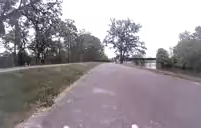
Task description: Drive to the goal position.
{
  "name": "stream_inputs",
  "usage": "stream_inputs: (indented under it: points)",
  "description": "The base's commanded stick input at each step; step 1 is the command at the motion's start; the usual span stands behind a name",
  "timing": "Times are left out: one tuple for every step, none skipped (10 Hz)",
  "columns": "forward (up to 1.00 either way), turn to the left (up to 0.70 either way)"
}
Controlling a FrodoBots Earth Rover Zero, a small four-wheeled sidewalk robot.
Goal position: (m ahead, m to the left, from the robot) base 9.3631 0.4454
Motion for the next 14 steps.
stream_inputs:
  points:
    - [1.0,0.0]
    - [1.0,0.0]
    - [1.0,0.0]
    - [1.0,0.0]
    - [1.0,0.0]
    - [1.0,0.0]
    - [1.0,0.0]
    - [1.0,0.0]
    - [1.0,0.0]
    - [1.0,0.0]
    - [1.0,0.0]
    - [1.0,0.0]
    - [1.0,0.0]
    - [1.0,0.0]
